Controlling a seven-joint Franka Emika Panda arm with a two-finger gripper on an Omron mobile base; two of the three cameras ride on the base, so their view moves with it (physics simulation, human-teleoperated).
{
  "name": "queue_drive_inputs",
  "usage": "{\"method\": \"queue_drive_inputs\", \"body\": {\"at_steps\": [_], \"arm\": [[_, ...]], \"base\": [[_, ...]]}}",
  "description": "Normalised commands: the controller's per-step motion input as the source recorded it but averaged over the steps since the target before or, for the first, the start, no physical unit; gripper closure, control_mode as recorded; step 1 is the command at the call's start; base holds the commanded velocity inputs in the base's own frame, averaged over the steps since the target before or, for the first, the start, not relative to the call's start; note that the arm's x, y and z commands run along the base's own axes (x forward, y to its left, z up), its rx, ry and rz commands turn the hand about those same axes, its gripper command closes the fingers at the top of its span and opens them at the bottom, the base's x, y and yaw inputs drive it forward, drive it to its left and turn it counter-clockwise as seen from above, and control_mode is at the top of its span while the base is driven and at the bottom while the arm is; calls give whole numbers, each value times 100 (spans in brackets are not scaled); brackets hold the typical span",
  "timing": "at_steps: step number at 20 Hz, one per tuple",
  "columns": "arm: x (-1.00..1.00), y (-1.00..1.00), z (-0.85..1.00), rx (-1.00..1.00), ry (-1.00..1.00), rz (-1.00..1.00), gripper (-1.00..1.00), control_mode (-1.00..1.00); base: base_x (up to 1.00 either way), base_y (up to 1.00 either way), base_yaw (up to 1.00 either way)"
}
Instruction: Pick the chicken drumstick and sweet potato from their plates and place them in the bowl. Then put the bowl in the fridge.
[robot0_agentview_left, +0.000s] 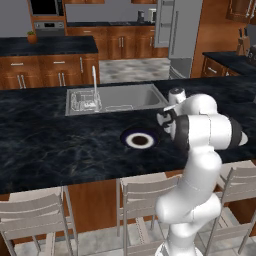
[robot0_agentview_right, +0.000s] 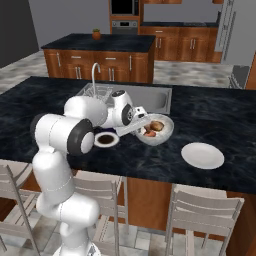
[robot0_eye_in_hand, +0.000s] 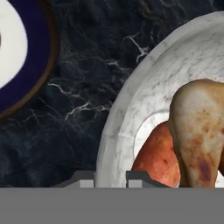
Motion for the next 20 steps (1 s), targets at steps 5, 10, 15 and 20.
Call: {"method": "queue_drive_inputs", "body": {"at_steps": [5, 10, 15, 20], "arm": [[-37, 15, 42, 0, 0, -6, 100, -100], [-46, 22, 38, 0, 0, -12, 100, -100], [-39, 25, 39, 0, 4, -5, 100, -100], [-39, 33, 30, 0, 4, -1, 100, -100]], "base": [[0, 0, 0], [0, 0, 0], [0, 0, 0], [0, 0, 0]]}}
